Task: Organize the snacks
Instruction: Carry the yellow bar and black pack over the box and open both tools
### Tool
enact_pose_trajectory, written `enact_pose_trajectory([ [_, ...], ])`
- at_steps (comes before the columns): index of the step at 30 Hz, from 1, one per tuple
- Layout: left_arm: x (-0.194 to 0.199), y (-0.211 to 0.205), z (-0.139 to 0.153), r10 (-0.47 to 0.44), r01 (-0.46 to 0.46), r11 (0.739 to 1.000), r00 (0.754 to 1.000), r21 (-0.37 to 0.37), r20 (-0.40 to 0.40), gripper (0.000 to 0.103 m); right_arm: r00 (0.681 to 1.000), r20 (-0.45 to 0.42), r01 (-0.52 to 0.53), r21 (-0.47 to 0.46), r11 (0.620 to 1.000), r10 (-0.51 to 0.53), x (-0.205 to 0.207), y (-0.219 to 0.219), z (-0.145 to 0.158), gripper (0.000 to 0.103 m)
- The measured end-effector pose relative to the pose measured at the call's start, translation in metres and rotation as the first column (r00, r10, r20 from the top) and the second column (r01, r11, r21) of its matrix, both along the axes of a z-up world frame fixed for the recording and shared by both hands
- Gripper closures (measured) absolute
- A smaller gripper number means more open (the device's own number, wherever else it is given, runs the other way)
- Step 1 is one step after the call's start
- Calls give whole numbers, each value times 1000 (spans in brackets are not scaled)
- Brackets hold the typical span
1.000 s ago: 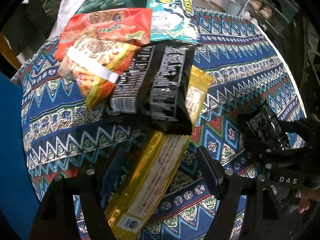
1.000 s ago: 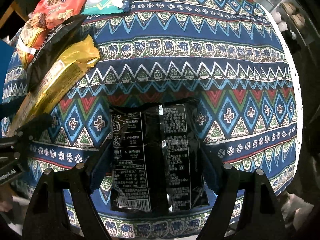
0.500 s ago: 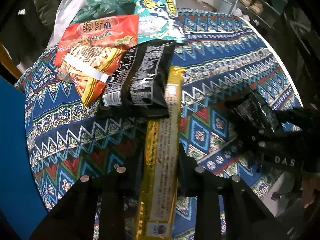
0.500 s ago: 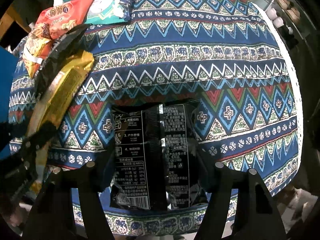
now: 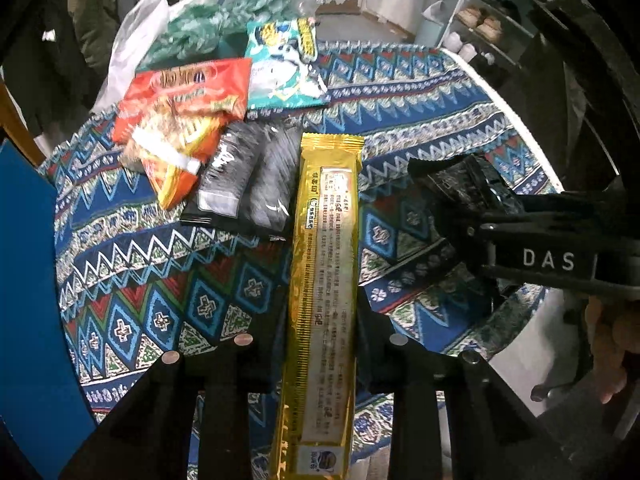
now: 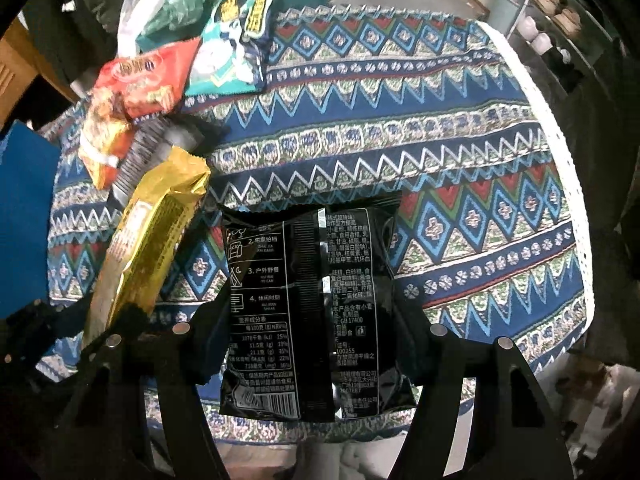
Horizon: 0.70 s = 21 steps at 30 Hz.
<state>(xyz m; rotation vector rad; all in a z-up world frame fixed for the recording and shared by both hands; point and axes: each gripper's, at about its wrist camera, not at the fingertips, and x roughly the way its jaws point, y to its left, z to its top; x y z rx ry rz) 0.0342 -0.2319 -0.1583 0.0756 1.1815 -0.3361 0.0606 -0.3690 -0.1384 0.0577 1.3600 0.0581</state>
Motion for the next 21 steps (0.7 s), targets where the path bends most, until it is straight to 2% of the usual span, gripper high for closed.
enact_pose_trajectory([
  [5, -4, 1, 17, 18, -18, 1000, 1000, -25, 25, 74, 998, 62, 4, -14, 1000, -3, -5, -2, 31, 35],
  [10, -4, 9, 36, 50, -48, 998, 997, -40, 64, 74, 993, 117, 6, 10, 1000, -7, -11, -3, 52, 35],
  [21, -7, 39, 82, 133, -126, 991, 977, -54, 169, 74, 976, 215, -33, 51, 998, 21, -4, 15, 81, 35],
])
